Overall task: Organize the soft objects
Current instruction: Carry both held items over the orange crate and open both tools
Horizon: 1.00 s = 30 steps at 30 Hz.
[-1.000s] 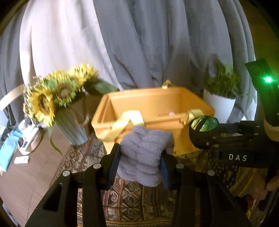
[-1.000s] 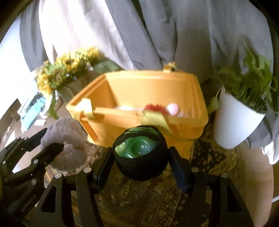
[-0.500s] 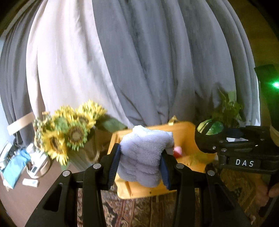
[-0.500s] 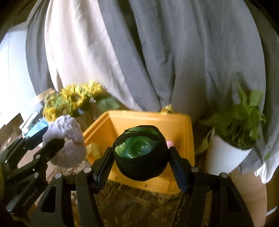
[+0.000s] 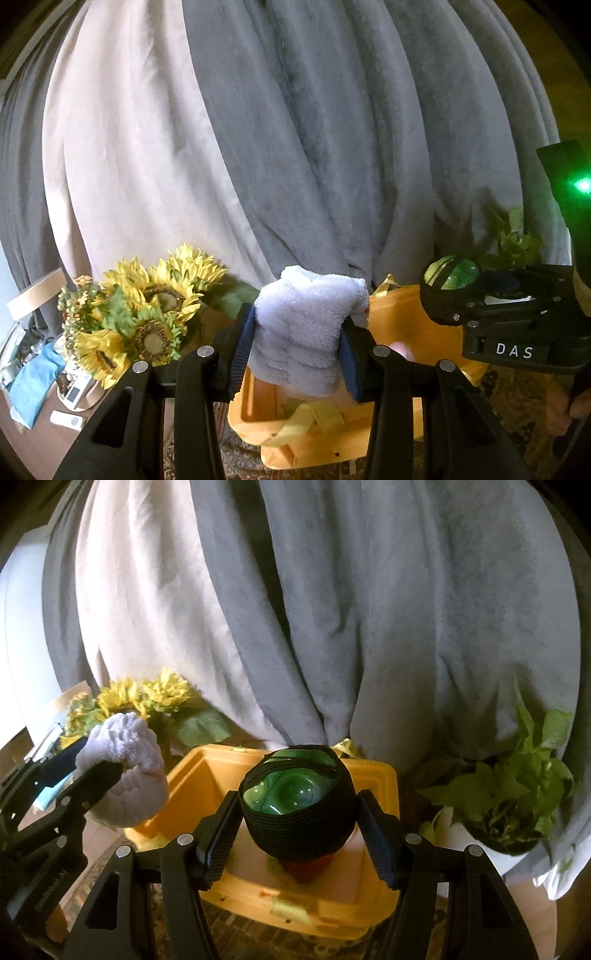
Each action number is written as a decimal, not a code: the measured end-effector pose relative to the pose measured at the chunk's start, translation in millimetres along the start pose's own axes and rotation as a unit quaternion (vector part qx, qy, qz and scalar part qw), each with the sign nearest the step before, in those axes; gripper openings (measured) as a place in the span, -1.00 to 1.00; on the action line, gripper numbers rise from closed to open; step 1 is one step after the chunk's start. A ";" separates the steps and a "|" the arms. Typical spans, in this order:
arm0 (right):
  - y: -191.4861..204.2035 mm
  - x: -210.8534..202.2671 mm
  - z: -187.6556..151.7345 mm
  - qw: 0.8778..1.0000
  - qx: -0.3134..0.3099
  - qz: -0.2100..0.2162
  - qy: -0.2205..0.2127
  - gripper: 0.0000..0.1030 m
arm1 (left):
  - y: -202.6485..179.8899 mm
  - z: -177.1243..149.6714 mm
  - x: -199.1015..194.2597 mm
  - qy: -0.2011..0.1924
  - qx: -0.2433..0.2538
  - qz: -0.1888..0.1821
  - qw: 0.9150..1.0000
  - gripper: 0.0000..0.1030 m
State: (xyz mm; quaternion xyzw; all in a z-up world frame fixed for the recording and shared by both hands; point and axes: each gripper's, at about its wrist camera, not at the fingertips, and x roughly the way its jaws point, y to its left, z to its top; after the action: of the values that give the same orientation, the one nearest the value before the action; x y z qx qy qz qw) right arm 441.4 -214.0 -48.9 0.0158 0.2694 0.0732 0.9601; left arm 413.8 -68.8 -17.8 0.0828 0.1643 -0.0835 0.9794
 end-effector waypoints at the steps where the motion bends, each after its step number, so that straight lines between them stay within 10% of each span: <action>1: -1.3 3.8 1.5 1.000 0.000 0.000 0.001 0.24 | 0.2 0.2 5.1 0.003 0.000 -0.001 1.000 -0.18; 26: -32.4 111.6 -9.7 0.990 0.028 -0.004 0.135 0.25 | -11.2 -15.6 129.0 0.126 0.015 -0.046 0.991 -0.14; 30: -33.9 118.0 -13.0 0.988 0.030 -0.006 0.151 0.26 | -13.0 -21.1 135.6 0.138 0.020 -0.043 0.989 0.12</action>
State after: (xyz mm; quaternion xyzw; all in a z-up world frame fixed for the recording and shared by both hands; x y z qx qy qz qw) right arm 538.7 -230.1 -123.2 0.0320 0.4135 0.0605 0.9079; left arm 531.2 -95.9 -84.8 0.1055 0.2996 -0.1170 0.9409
